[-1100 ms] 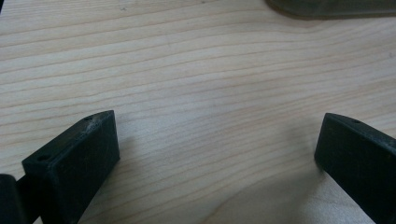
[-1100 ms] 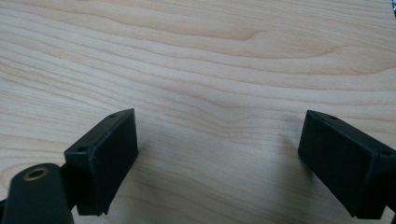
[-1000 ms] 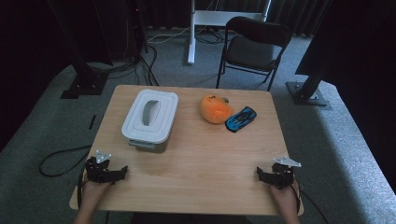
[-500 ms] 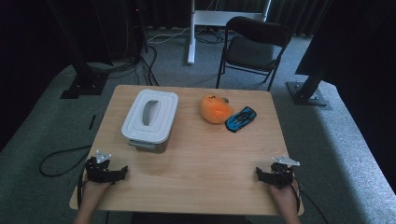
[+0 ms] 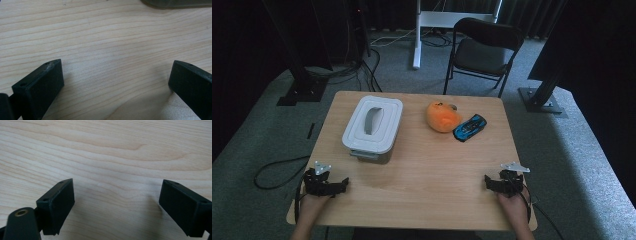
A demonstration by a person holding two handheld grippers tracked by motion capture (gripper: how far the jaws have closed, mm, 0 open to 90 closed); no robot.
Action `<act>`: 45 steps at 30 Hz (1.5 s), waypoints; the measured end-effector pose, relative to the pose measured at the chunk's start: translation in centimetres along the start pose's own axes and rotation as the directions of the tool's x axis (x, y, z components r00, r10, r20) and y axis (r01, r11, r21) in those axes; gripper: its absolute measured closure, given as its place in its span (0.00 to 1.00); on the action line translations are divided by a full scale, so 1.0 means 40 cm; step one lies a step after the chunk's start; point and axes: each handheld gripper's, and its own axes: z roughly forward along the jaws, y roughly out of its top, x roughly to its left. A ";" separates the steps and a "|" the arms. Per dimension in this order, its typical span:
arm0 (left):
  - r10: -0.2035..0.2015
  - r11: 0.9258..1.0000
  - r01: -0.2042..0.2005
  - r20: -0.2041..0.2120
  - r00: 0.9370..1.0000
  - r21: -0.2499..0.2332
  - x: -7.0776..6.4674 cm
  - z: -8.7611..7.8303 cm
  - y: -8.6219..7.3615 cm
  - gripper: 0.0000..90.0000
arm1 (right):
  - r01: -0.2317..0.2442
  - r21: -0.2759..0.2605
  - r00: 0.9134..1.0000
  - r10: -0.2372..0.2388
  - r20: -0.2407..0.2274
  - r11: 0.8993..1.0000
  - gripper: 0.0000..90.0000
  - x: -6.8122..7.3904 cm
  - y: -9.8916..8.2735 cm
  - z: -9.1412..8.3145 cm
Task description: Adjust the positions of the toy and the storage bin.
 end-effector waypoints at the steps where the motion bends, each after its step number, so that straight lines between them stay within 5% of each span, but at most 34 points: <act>1: 0.000 1.000 0.000 0.000 1.000 0.000 0.000 0.000 0.000 0.00 | -0.002 0.001 1.000 0.002 -0.002 1.000 0.14 0.001 0.001 0.001; 23: -0.001 1.000 0.001 0.000 1.000 -0.001 0.000 0.000 0.000 0.00 | -0.033 -0.061 0.999 0.031 -0.023 0.998 0.14 0.038 0.087 0.026; 45: 0.000 1.000 0.000 0.000 1.000 -0.001 0.000 0.000 0.000 0.00 | -0.004 -0.093 0.999 0.000 -0.047 0.996 0.14 0.115 0.221 0.098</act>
